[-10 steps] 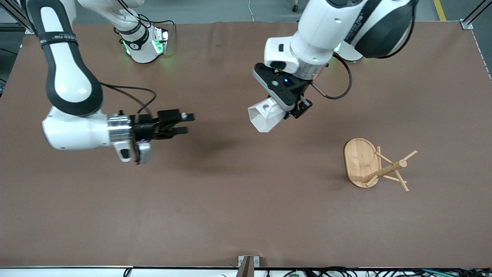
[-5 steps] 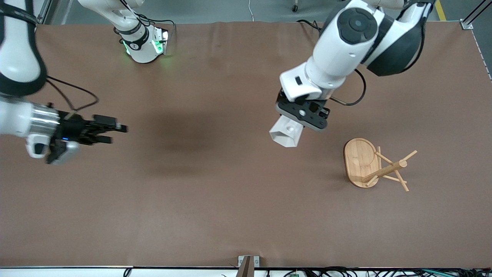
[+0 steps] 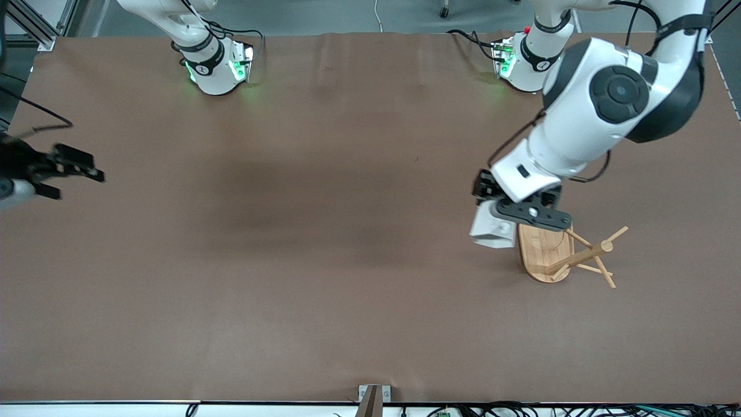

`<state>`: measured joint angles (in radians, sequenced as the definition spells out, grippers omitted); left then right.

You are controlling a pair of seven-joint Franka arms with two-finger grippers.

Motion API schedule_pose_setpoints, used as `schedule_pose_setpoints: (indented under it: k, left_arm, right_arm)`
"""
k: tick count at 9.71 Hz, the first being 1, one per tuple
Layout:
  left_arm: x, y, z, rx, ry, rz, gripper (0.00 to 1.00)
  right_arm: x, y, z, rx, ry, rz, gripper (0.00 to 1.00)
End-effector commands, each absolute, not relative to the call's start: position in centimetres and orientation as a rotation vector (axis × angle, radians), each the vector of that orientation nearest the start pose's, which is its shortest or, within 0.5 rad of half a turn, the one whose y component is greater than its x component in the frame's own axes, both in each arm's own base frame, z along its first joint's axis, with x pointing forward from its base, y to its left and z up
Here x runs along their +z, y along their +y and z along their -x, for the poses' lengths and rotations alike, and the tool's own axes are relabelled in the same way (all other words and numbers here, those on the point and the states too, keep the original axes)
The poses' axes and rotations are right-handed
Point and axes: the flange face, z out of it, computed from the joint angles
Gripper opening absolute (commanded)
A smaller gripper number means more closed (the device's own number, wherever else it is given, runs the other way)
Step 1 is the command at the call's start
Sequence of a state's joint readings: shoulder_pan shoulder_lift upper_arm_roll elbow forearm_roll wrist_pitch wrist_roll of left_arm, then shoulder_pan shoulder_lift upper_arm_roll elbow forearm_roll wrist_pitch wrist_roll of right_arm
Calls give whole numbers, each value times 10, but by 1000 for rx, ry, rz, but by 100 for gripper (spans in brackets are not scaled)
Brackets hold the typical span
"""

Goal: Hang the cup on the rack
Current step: 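Carry the cup with the left gripper over the wooden rack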

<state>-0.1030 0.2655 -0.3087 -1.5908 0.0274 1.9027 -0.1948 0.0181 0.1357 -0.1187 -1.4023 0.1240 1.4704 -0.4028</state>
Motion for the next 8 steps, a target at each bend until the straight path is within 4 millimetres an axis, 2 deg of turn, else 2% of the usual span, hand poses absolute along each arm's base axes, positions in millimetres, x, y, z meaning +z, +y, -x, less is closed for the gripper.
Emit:
schedule_pose_setpoints:
  k: [1, 2, 3, 4, 5, 6, 8]
  left_arm:
    - [458, -234, -583, -73, 355, 3145, 31]
    - [455, -214, -575, -102, 317, 3138, 31]
    - [442, -195, -566, -131, 385, 3121, 31]
    - [430, -175, -567, -128, 433, 3115, 31]
    - [424, -167, -567, -122, 448, 3114, 31]
    - [421, -158, -569, -113, 468, 3109, 31]
    - [418, -135, -575, -103, 565, 3092, 31]
  right_arm:
    - [656, -46, -570, 2, -463, 3044, 100]
    - [666, -51, -566, -15, -478, 3098, 100]
    - [672, -54, -566, -32, -480, 3125, 100]
    - [672, -59, -565, -29, -485, 3127, 100]
    - [673, -59, -564, -24, -534, 3122, 100]
    - [673, -56, -564, -22, -506, 3127, 100]
    - [685, -40, -554, -56, -142, 3154, 99]
